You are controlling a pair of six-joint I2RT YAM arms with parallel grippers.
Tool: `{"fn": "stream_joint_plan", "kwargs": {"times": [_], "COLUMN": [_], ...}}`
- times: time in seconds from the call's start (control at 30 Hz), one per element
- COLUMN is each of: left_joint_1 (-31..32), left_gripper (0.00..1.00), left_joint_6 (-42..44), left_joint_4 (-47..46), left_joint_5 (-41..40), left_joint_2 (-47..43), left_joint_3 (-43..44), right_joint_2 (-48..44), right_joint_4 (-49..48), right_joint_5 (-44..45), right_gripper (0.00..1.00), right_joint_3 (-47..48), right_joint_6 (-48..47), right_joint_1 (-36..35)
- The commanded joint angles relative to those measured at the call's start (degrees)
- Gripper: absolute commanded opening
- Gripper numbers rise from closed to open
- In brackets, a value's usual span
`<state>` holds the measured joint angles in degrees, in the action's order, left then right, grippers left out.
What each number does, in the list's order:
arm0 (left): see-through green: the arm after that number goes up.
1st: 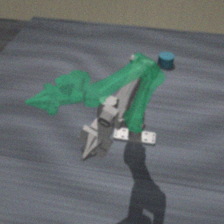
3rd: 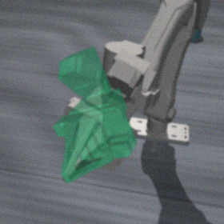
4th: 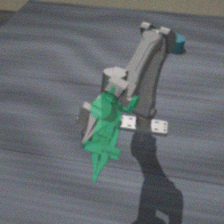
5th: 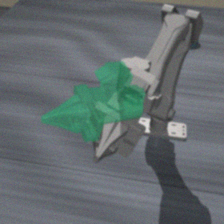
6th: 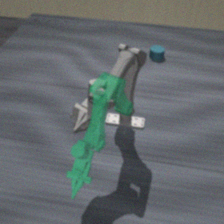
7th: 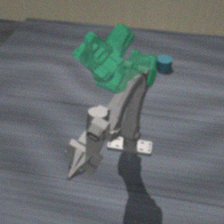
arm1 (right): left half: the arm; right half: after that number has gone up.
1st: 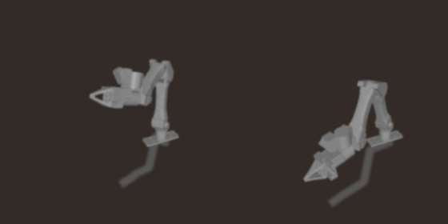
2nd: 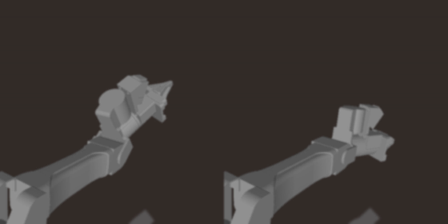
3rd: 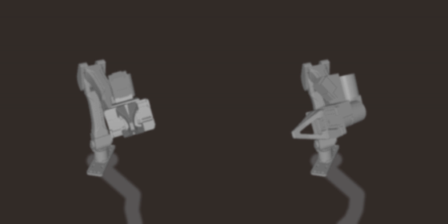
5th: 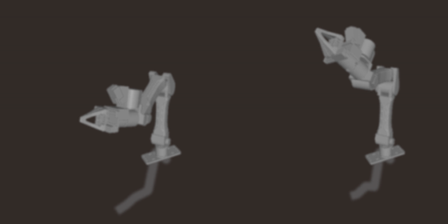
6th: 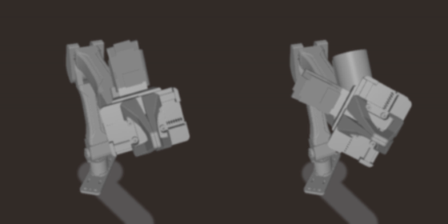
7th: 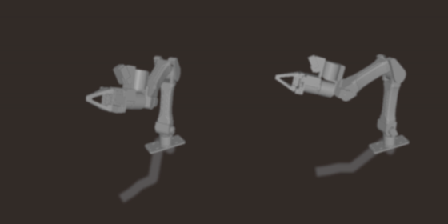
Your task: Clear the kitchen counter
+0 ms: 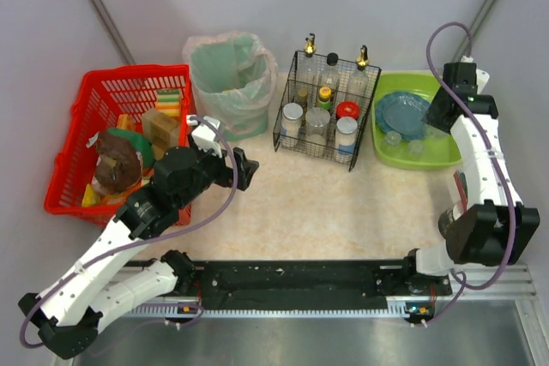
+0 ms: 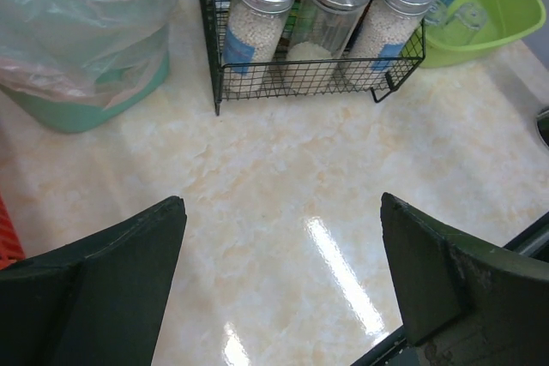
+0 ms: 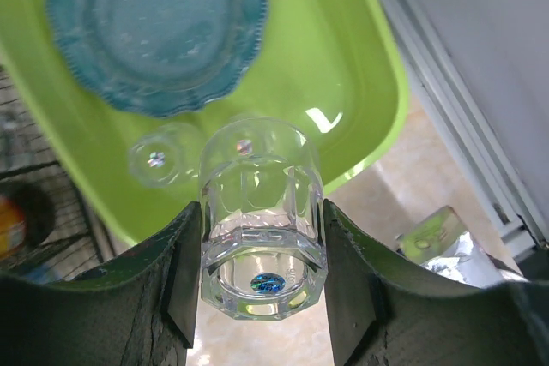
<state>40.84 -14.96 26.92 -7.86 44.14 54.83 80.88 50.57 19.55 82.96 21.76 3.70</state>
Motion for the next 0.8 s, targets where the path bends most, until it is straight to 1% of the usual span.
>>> {"fn": "stream_joint_plan", "kwargs": {"times": [0.0,0.17,0.23,0.53,0.77], "left_joint_1": [0.03,-0.06,-0.06,-0.06,0.03], "left_gripper": [0.98,0.98,0.98,0.98,0.98], "left_joint_6": [0.63,0.81,0.99,0.99,1.07], "left_joint_4": [-5.73,-7.05,-7.32,-7.14,-6.97], "left_joint_5": [6.09,6.27,6.63,7.24,6.89], "left_joint_2": [-1.42,-1.86,-1.95,-2.04,-1.43], "left_joint_3": [-2.18,-3.59,-3.76,-4.20,-4.20], "right_joint_2": [5.41,10.95,12.97,24.49,28.89], "right_joint_4": [-1.35,-3.80,-5.38,-7.32,-8.03], "right_joint_5": [3.48,-3.37,-4.26,-3.30,-1.97], "right_gripper": [0.00,0.00,0.00,0.00,0.00], "right_joint_3": [3.87,3.88,3.44,5.81,5.99], "right_joint_6": [-1.81,-1.54,-1.72,-1.81,-1.63], "right_joint_1": [4.98,9.56,10.36,11.85,12.38]}}
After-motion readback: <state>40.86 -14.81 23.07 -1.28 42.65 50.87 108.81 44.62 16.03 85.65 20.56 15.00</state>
